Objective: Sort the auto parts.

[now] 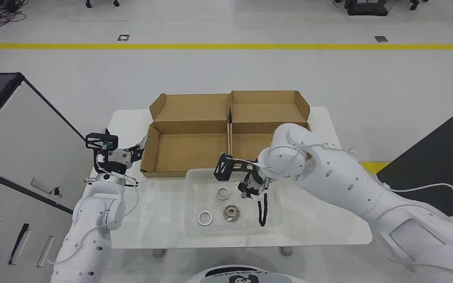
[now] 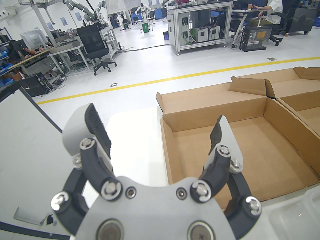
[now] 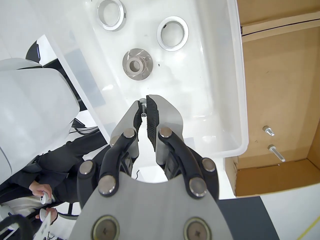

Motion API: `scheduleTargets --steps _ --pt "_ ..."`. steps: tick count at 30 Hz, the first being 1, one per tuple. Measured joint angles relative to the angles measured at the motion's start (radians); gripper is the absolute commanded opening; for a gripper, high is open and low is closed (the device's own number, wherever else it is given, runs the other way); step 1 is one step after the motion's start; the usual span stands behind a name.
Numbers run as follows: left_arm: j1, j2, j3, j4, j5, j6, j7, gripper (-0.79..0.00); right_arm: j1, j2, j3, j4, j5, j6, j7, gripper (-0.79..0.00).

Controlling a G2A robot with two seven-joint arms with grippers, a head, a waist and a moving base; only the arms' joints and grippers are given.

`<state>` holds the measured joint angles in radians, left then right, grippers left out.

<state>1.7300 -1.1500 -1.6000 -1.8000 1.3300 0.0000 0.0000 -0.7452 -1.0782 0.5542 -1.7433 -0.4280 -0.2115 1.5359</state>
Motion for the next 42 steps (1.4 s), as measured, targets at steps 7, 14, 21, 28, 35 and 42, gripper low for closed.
scheduleTargets --steps 7,14,21,28,35,42 --pt "0.0 0.0 0.0 0.0 0.0 0.0 0.0 0.0 -0.03 0.011 0.049 0.022 0.036 0.025 -0.078 -0.785" --pt "0.0 0.0 0.0 0.0 0.0 0.0 0.0 0.0 -0.136 0.069 0.269 0.076 0.286 -0.052 -0.16 -0.785" --pt "0.0 0.0 0.0 0.0 0.0 0.0 0.0 0.0 -0.246 0.102 0.442 0.156 0.644 -0.205 -0.202 -0.785" --pt "0.0 0.0 0.0 0.0 0.0 0.0 0.0 0.0 -0.268 0.096 0.462 0.188 0.974 -0.301 -0.227 -0.785" --pt "0.0 0.0 0.0 0.0 0.0 0.0 0.0 0.0 -0.262 0.083 0.44 0.181 1.225 -0.325 -0.252 -0.785" --pt "0.0 0.0 0.0 0.0 0.0 0.0 0.0 0.0 -0.254 0.074 0.425 0.177 1.273 -0.316 -0.243 -0.785"
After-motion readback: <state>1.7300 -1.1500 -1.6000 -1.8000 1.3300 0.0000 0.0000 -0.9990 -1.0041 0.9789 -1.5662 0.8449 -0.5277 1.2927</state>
